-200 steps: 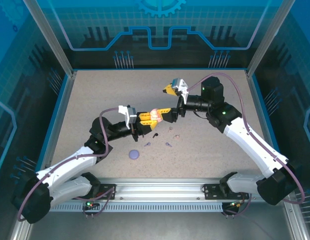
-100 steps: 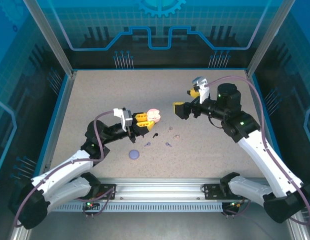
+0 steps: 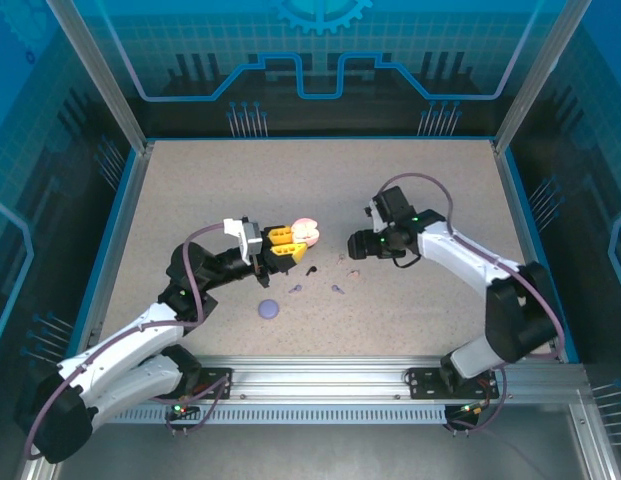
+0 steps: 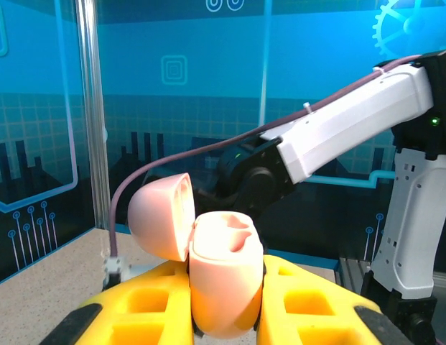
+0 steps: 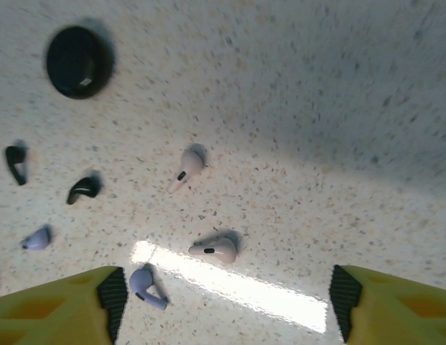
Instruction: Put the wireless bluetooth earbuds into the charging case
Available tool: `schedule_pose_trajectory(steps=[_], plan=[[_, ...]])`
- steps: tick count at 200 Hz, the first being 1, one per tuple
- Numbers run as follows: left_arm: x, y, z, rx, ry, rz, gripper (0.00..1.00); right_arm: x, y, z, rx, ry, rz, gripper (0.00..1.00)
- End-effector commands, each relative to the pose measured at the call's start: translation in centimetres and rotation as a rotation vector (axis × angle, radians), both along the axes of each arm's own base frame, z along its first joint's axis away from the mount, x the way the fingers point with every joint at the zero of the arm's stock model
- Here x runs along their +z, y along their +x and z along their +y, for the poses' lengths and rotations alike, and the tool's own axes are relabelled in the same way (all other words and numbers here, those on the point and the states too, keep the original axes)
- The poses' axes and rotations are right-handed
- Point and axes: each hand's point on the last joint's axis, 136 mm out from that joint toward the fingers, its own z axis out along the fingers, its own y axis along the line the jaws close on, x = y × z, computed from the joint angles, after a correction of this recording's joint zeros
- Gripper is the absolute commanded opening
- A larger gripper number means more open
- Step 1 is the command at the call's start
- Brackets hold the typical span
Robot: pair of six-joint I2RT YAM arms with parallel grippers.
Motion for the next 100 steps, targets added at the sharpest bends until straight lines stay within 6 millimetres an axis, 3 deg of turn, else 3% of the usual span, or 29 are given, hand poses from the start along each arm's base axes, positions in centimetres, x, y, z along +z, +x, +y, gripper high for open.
schedule_pose_trajectory(steps=[1,38,100], plan=[[0.3,-0.3,0.1,0.011,-0.003,-0.029,0.02,-0.7,1.6,1.4,-0.016,-0.029,0.014,0.73],[0.3,-0.4,0.2,0.013,-0.003,-0.025,0.02,-3.0,2.2,3.1,-0.054,-0.035,0.095,0.66],[0.4,-0.4,0.3,0.014,-0.003,-0.025,0.02,-5.1,2.6,5.1,-0.014,-0.137,0.128,0.64]])
